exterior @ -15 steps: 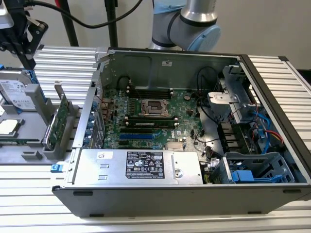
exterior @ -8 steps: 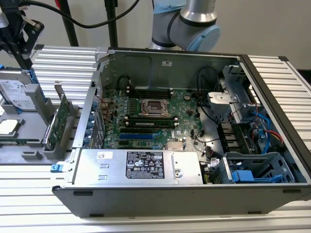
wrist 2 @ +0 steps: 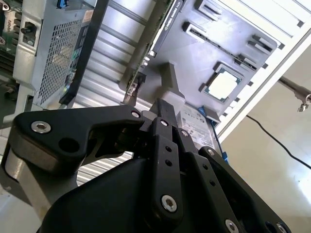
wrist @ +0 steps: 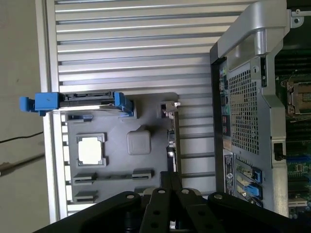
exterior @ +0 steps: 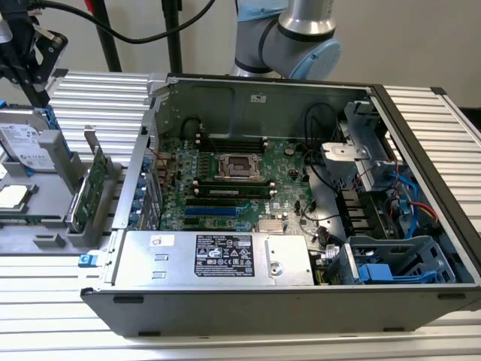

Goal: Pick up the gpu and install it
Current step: 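Reach for the gpu, then pick up the gpu and move the gpu toward the slot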

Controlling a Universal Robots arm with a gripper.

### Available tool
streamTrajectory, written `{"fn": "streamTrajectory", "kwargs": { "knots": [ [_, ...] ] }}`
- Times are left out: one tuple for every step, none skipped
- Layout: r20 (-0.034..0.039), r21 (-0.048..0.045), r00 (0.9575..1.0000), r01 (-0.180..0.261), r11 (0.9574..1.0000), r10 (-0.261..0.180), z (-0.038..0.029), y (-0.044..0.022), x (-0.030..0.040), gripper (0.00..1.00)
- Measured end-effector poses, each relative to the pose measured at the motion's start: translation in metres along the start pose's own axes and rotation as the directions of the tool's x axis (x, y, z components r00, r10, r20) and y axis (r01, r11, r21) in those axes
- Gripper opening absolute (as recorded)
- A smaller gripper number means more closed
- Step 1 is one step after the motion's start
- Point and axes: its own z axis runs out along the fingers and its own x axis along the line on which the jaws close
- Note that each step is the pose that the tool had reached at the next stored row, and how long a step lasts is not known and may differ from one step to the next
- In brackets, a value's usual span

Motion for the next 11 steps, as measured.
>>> {"fn": "streamTrajectory", "kwargs": {
  "knots": [
    [0.0,0.0,1.0,0.0,1.0,0.0,0.0,0.0,0.0,0.0],
    [0.0,-0.0001,1.0,0.0,1.0,0.0,0.0,0.0,0.0,0.0],
    [0.0,-0.0001,1.0,0.0,1.0,0.0,0.0,0.0,0.0,0.0],
    [0.0,-0.0002,1.0,0.0,1.0,0.0,0.0,0.0,0.0,0.0],
    [0.0,-0.0002,1.0,0.0,1.0,0.0,0.0,0.0,0.0,0.0],
    [0.0,-0.0002,1.0,0.0,1.0,0.0,0.0,0.0,0.0,0.0],
    [0.0,-0.0003,1.0,0.0,1.0,0.0,0.0,0.0,0.0,0.0],
    [0.0,-0.0003,1.0,0.0,1.0,0.0,0.0,0.0,0.0,1.0],
    [0.0,-0.0004,1.0,0.0,1.0,0.0,0.0,0.0,0.0,1.0],
    [0.0,-0.0005,1.0,0.0,1.0,0.0,0.0,0.0,0.0,1.0],
    [0.0,-0.0005,1.0,0.0,1.0,0.0,0.0,0.0,0.0,1.0]
  ]
}}
